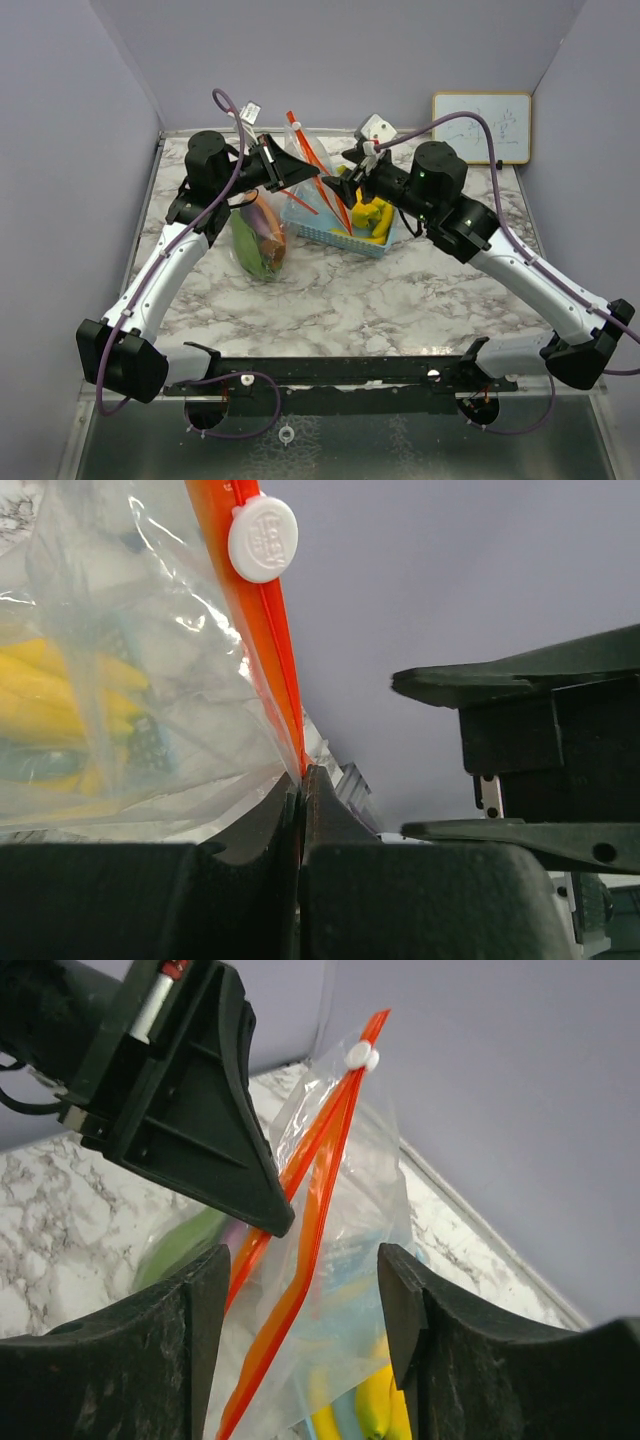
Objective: Place the food in the zip-top bag and seal the zipper
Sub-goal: Open the zipper of the food storage bag.
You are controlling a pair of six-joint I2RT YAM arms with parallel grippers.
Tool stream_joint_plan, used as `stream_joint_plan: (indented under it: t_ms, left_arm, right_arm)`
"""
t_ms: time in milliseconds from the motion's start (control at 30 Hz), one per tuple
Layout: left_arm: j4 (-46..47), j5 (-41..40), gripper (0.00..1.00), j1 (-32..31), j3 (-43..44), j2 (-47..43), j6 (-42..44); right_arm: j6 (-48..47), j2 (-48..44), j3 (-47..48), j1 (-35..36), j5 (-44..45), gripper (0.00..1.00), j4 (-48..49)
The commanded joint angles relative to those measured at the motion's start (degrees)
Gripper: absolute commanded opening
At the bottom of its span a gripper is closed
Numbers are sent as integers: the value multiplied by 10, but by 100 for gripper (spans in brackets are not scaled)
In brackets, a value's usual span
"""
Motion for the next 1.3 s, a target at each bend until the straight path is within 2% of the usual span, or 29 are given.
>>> stream_joint_plan:
  t_ms: [0,267,400,433,700,800,867,933,1000,1067,1133,1267]
  left_arm:
    - [30,44,0,2,13,-2,29]
    - [33,41,0,2,12,-7,29]
    - [45,54,0,2,9,-10,23]
    - [46,58,0,2,9,-11,22]
    - [94,88,0,2,-7,-16,-14]
    - [64,98,0,3,-7,-17,-1]
    - [1,95,0,3,-1,-20,35]
    - [-112,65,0,4,17,-21,99]
    - [-251,8,0,6,51,-14,180]
    - [-405,-95,0,7,107,6,258]
    - [-531,-225,0,7,160,35,302]
    - [-681,-463,0,10,258,83,305]
  right_arm:
    - [23,21,4,-4,-18,58,-42]
    - [28,28,-19,-6,-12,54,-36]
    - [31,45,-27,-7,57,40,-27]
    - [29,47,-29,-7,77,39,-21]
    - [35,79,-28,-8,133,38,23]
    - [38,93,-17,-8,215,26,39]
    - [37,103,-9,-9,294,6,45]
    - [44,107,-6,-19,369,2,52]
    - [65,105,-5,-38,386,2,49]
    - [101,102,-3,-65,383,2,27]
    - [141,100,-3,-95,373,2,-2]
    - [181,86,-31,-136,333,2,-25]
